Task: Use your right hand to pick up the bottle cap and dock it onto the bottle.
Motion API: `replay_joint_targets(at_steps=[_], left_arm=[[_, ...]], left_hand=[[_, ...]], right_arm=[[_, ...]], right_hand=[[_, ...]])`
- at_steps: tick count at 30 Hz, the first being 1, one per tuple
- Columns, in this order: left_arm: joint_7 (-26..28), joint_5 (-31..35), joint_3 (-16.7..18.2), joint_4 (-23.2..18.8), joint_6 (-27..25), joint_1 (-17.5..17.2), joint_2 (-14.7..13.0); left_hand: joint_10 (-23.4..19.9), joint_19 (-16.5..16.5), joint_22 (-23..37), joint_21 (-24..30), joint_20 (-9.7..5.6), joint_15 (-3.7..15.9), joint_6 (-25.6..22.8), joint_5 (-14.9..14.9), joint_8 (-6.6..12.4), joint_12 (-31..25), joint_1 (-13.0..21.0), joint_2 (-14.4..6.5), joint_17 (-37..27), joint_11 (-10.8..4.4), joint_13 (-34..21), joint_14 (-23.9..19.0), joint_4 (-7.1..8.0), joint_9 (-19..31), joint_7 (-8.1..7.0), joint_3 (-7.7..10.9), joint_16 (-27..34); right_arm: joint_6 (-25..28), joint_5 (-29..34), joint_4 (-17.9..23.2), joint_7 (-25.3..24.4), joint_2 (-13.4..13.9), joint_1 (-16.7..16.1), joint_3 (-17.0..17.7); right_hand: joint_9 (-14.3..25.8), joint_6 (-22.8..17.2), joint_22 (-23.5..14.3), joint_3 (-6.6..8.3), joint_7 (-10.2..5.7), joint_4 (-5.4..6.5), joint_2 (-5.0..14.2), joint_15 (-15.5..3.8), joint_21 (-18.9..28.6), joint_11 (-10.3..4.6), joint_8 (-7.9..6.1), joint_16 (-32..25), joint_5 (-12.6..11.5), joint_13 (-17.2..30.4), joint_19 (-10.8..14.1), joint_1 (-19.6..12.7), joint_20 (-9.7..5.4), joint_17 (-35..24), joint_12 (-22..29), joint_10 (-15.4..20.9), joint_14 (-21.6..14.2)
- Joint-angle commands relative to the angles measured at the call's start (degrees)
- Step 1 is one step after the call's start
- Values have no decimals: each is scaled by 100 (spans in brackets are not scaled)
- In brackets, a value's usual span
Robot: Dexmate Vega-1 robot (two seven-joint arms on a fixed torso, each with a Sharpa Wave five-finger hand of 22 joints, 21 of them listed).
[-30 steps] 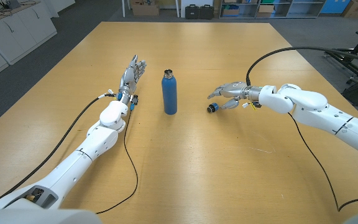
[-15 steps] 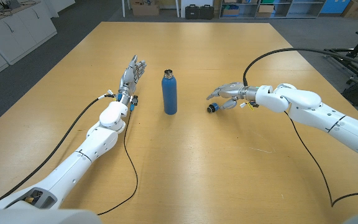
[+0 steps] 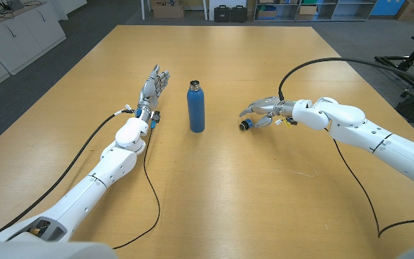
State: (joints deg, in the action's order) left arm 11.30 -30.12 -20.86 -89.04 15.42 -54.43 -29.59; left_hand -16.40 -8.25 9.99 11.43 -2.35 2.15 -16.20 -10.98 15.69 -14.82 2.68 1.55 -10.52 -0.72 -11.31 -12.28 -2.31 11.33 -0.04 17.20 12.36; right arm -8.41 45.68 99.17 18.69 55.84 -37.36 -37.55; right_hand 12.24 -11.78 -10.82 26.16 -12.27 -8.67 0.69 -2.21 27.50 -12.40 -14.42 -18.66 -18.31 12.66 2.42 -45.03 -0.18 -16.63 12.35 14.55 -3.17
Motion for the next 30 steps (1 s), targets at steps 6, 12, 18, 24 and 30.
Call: replay_joint_targets(at_steps=[6, 12, 18, 24, 30], left_arm=[[10, 3, 1, -39, -10, -29, -18], [3, -16, -8, -50, -38, -58, -23], [35, -17, 5, -87, -32, -106, -29], [59, -20, 22, -143, -39, -155, -51], [33, -24, 14, -143, -34, -158, -55]], left_hand=[[-42, -41, 16, -2, -107, 149, -57, 21, 7, 15, 16, -64, -19, -6, -27, -72, -38, 21, -24, -4, 3], [-43, -38, 16, -5, -107, 143, -55, 21, 2, 20, 14, -66, -20, -9, -28, -72, -40, 22, -26, -4, -2], [-41, -38, 16, -7, -101, 148, -63, 22, 0, 27, 12, -68, -20, -5, -28, -75, -43, 23, -27, -4, -5], [-51, -38, 16, -8, -100, 145, -67, 22, -3, 28, 10, -70, -20, -9, -29, -79, -46, 23, -24, -4, -7], [-61, -36, 16, -10, -100, 144, -73, 23, -7, 32, 7, -73, -21, 11, -30, -78, -49, 24, -24, -4, -12]], right_arm=[[79, 19, -82, -126, -31, -18, -91], [29, 240, -182, -265, -104, 46, -220], [-11, 160, -343, -276, -207, 111, -272], [-41, 45, -422, -491, -234, 78, -247], [-111, -73, -479, -873, -193, -15, -170]], right_hand=[[-3, -183, -8, 21, -19, 16, -50, -53, -1, 0, -83, -62, -73, 20, 117, -61, -15, -17, 77, 181, -182], [-7, -335, -7, 23, -26, 11, -55, -103, 31, -7, -138, -126, -96, 21, 260, -82, -36, -11, 112, 329, -374], [-9, -521, -6, 17, -24, 18, -58, -158, 49, -11, -207, -176, -126, 24, 371, -90, -53, -1, 158, 522, -547], [-11, -908, -6, 1, -25, 38, -59, -283, 65, -12, -348, -259, -184, 30, 523, -92, -52, 23, 259, 935, -885], [-16, -2052, -12, -75, -40, 58, -8, -662, 187, -28, -785, -532, -260, 50, 1031, -108, -161, 107, 543, 2137, -2096]])
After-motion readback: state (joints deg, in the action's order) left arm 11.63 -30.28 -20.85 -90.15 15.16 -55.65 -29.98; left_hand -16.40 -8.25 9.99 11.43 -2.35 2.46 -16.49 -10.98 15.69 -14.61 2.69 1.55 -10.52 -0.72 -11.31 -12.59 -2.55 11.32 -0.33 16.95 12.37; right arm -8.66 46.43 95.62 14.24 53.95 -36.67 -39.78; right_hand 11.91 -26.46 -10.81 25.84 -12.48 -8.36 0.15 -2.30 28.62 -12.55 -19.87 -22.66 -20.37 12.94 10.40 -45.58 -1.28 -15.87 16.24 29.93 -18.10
